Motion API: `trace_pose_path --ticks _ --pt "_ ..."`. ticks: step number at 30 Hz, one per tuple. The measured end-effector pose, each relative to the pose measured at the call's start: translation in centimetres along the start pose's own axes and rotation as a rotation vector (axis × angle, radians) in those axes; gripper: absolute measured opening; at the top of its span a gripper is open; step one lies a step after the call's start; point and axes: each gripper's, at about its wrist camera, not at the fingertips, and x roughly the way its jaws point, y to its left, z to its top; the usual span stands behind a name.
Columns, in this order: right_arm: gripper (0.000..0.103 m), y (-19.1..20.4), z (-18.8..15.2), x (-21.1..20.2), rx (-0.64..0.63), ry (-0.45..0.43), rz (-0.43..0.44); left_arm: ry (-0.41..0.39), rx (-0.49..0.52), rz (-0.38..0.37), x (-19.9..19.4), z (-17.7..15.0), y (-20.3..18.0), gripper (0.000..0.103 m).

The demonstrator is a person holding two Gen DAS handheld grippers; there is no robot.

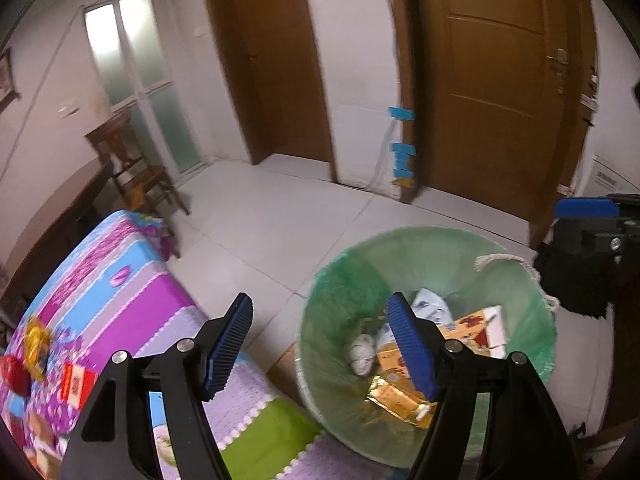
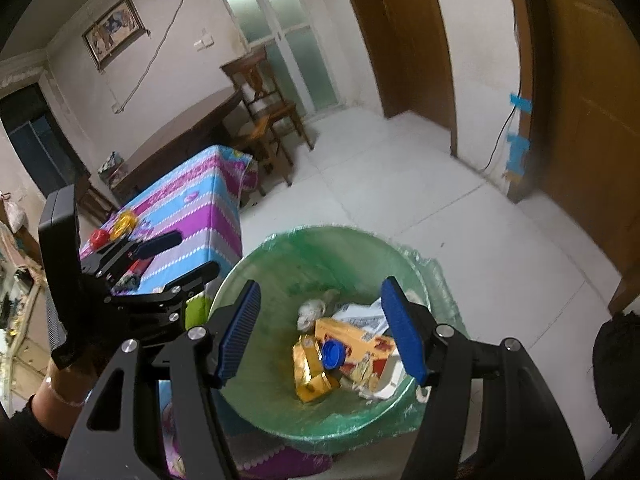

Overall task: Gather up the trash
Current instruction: 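Swing both tools back over the table, then grasp the crumpled orange-white paper cup with the left gripper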

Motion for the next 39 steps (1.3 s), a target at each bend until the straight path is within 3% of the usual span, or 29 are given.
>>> trace_pose_path --ticks 5,11,19,23,26,34,39 --pt "0.060 1.7 -0.6 -0.8 -0.050 -0.106 -0.054 -0.013 -0.030 0.078 -1.0 -1.3 1.2 0.071" --pt "0.060 3.1 -0.8 -0.2 -0.073 -0.142 -0.051 -0.020 -0.101 0.138 -2.6 -2.8 3.2 0.071" --pt "0.060 7.1 -3.2 0.0 -0.157 -0.247 -0.055 -0.035 -0.210 0.222 -6.7 -7.5 7.8 0.075" --pt "0.060 9.7 -4.3 1.1 -0.206 -0.246 -0.023 -0.026 -0.291 0.251 -8.6 -10.1 10.8 0.075" --pt "0.060 11.6 -4.5 2.4 -0.223 -0.224 0.022 -0.028 -0.328 0.319 -10.3 -12.5 13.2 0.075" --pt "0.060 18.2 -6.1 6.1 -0.292 -0.131 0.148 -0.026 -0.513 0.377 -15.3 -18.4 20.6 0.077" --pt "0.060 21.5 -7.2 8.0 -0.306 -0.069 0.227 -0.026 -0.729 0.373 -19.0 -22.5 27.6 0.079"
